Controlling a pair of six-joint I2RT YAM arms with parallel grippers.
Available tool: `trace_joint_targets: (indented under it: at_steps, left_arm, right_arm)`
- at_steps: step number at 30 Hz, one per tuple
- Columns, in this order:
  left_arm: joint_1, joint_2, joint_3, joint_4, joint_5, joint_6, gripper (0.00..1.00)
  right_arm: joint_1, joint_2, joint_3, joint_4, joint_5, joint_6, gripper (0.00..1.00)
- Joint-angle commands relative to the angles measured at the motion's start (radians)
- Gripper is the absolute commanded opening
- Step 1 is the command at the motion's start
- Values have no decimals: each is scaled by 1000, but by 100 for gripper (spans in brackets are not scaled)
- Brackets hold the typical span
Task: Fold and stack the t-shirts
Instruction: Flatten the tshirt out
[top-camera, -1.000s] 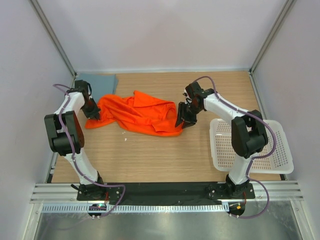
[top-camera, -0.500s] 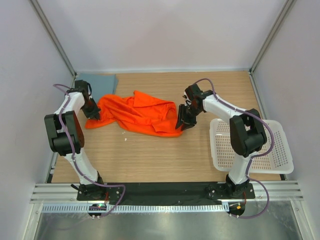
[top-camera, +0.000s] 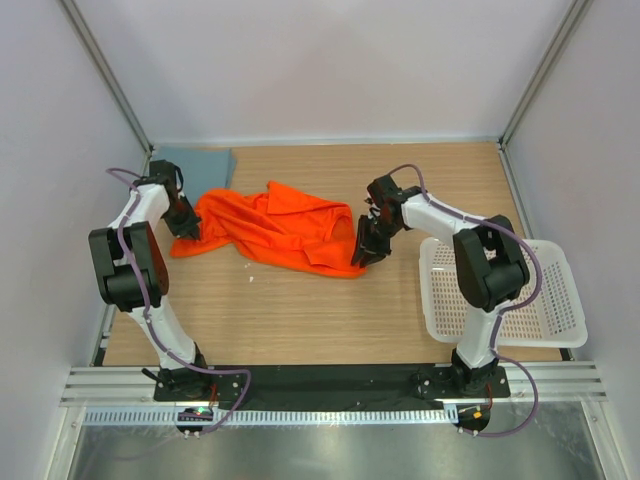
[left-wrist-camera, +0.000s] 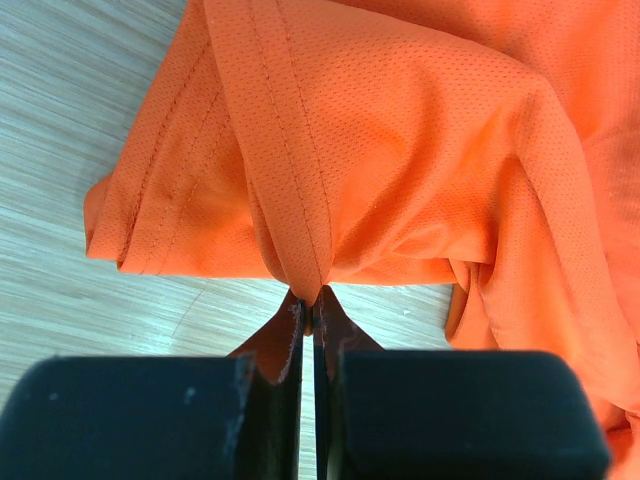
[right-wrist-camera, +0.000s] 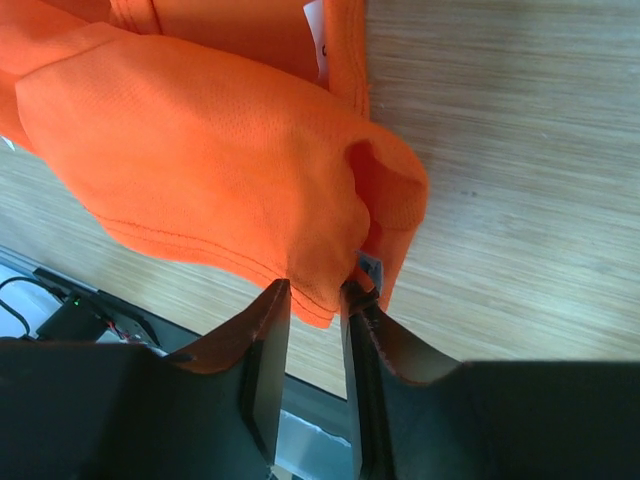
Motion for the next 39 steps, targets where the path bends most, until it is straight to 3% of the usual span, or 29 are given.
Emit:
trace_joint_targets:
  at_steps: [1,5,6,7,8,14,23,30,37,39]
  left_arm:
    - [-3,-31,28,-11,14,6,0]
    - [-3,-34,30,-13,14,8,0]
    - [-3,-36,30,-14,14,8,0]
    - [-3,-37,31,-16,14,8,0]
    - [-3,-39,31,-16,15,8,0]
    - [-3,-82,47,-34,26,-11,0]
    - [-3,-212,88,19,61,-110,0]
    - [-2,-128,368,153,152,-172,0]
    - [9,93,879,306,248,-230,0]
    - [20,145,1014,399,281,-267,0]
  right_arm:
    - [8,13,-10,57,-35,41,32]
    - [8,14,3,54,-20,51,25]
    - [5,14,6,54,-17,50,21]
    - [6,10,9,51,-14,50,8]
    - [5,7,13,48,2,47,2]
    - [-38,-59,61,-3,66,36,1]
    - [-200,-182,262,52,11,88,1]
    - [-305,-53,663,268,-112,189,2]
    - [-369,216,1243,393,-155,356,1]
    - [-380,229,1274,474,-182,433,1]
